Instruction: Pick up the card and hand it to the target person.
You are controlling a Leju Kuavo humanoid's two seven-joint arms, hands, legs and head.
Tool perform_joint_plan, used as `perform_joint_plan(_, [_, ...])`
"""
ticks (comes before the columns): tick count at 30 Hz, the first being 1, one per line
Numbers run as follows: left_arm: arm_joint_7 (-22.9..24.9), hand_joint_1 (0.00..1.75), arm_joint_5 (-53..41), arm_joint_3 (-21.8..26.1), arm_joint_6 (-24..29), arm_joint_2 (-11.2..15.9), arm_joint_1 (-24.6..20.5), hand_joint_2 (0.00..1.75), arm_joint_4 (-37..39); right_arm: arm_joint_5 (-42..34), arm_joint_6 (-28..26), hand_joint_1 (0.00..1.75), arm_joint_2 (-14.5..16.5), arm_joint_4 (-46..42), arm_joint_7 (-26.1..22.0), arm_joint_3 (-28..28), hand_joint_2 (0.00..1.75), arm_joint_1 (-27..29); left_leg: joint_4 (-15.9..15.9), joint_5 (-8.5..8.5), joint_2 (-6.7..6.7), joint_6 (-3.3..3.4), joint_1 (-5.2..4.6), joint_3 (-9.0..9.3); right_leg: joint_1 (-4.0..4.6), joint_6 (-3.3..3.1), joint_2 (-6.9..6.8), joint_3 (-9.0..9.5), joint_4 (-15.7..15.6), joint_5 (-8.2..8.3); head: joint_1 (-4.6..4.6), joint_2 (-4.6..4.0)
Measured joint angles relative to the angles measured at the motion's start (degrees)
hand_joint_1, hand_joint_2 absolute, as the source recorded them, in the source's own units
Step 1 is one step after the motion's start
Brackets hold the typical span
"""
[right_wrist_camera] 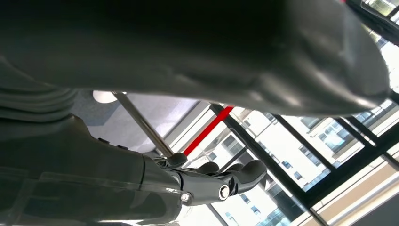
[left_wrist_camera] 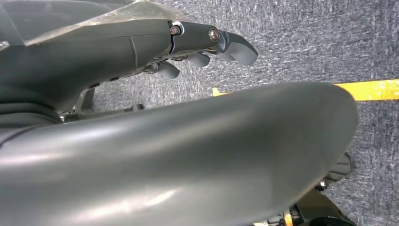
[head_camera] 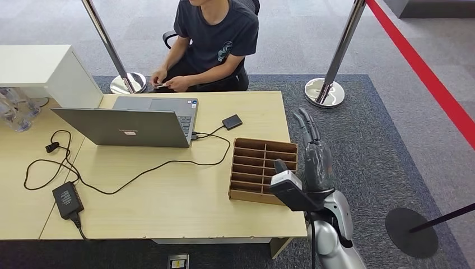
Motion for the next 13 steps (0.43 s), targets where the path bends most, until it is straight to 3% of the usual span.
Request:
perform_joint_plan(7, [-0.1, 0.00, 0.0, 0.6, 0.1, -0.5, 0.1, 0.00, 0.0, -4.8, 0.5, 0.00, 2.0, -10.3, -2.9, -6.3, 0.00, 9.7, 0.0, 0.00, 0.01, 0.00, 0.00, -0.05, 0.00, 0.00, 0.00, -0.05, 0.0, 0.00, 0.00, 0.00])
perform_joint_plan(13, [0.4, 0.00, 0.5, 1.3, 0.6, -0.8, -0.1, 0.00, 0.0, -9.3, 2.0, 0.00, 3.2, -13.6, -3.8, -11.4, 0.00, 14.3, 0.0, 0.00, 0.02, 0.00, -0.01, -0.04, 0.00, 0.00, 0.00, -0.05, 0.0, 0.01, 0.01, 0.00])
